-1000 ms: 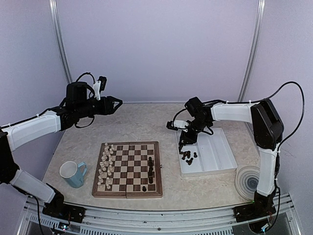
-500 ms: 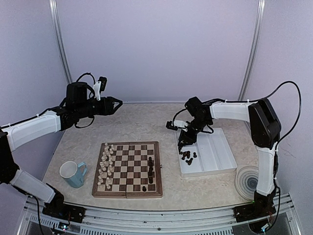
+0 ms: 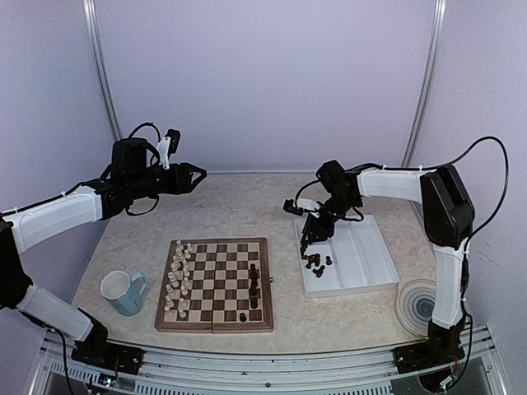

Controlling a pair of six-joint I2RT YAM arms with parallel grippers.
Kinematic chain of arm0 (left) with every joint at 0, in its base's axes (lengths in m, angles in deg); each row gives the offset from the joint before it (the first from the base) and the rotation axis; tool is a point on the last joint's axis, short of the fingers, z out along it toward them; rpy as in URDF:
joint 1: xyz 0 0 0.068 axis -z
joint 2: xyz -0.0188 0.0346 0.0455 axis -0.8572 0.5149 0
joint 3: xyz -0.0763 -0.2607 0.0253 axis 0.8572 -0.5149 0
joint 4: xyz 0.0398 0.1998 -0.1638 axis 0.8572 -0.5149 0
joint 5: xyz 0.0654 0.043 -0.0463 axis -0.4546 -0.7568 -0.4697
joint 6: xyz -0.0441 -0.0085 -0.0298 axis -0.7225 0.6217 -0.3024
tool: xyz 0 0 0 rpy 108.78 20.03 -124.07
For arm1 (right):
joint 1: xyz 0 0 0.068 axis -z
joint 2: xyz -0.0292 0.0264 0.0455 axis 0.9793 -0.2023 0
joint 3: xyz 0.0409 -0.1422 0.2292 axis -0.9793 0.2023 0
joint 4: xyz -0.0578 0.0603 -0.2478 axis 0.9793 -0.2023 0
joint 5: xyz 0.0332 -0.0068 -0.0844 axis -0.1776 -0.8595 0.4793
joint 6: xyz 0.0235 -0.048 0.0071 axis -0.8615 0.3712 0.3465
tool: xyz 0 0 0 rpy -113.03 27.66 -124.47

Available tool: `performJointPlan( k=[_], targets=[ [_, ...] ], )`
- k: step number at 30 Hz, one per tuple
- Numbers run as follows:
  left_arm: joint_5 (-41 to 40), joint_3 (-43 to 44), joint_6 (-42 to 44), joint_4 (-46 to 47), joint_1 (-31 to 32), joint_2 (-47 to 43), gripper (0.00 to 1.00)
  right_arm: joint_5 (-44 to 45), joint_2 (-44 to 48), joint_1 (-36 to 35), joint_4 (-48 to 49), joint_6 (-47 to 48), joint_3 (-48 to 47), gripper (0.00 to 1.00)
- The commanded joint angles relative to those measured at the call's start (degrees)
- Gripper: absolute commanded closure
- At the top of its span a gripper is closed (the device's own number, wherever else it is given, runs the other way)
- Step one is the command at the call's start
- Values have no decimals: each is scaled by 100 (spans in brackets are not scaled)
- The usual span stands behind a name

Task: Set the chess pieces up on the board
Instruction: Pick up the chess pile from the storage box.

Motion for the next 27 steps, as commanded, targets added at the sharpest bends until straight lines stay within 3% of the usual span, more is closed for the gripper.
performJointPlan(
  k=[1,10,19,27],
  targets=[
    [43,193,101,2,9,-20,42,-188,-207,34,-179,203,-151,58],
    [42,193,105,-7,19,3,42,-184,-402,-14,-203,227,-212,59],
    [64,201,105,-4,18,18,42,-162,-246,-17,-232,246,-113,77],
    [88,201,94,2,32,27,42,-115,219,-19,-294,204,153,81]
  ],
)
